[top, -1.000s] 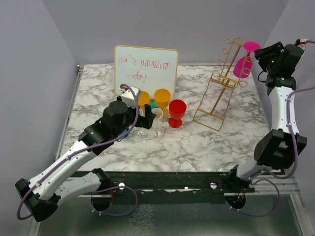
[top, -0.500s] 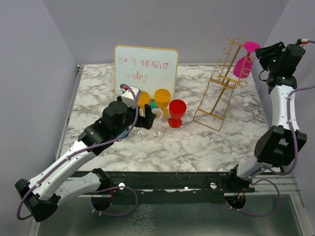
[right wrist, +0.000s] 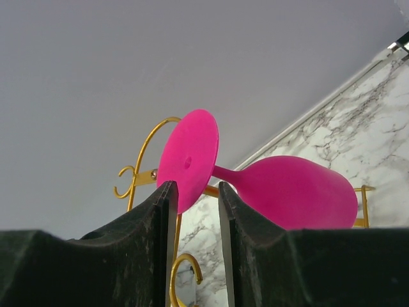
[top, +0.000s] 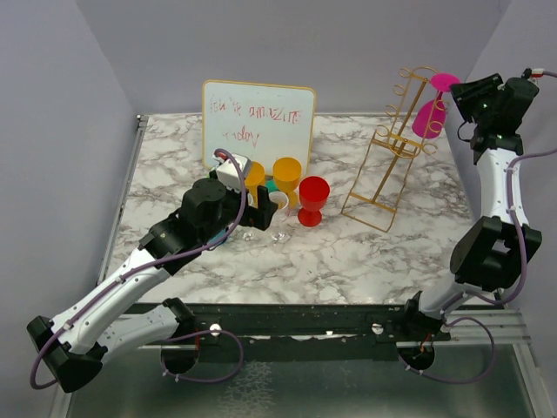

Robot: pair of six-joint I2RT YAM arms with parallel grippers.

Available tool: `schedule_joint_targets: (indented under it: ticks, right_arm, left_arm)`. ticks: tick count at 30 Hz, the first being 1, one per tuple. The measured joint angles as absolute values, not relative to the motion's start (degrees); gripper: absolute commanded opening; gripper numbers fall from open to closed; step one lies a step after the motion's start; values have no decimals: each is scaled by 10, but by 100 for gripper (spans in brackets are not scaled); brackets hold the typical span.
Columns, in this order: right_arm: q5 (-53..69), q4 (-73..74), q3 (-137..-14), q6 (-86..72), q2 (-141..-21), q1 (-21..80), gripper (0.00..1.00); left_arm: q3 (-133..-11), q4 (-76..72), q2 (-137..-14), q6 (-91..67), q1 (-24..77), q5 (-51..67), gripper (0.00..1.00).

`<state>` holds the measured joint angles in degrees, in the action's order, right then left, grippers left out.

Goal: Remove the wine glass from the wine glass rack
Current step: Pick up the wine glass from the wine rack.

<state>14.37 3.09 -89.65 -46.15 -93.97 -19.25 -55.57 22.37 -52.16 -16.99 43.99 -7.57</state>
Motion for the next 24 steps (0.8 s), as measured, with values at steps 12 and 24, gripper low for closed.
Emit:
schedule_joint_targets:
  ticks: [12,24]
  right_arm:
    - [145,-1,-896,-469,-943,-199,33]
    - [148,-17,-896,-497,-964,-200,25]
  left_arm:
    - [-556,223,-536,-169,440,-30,99]
    - [-556,223,-536,-166,440,-17,99]
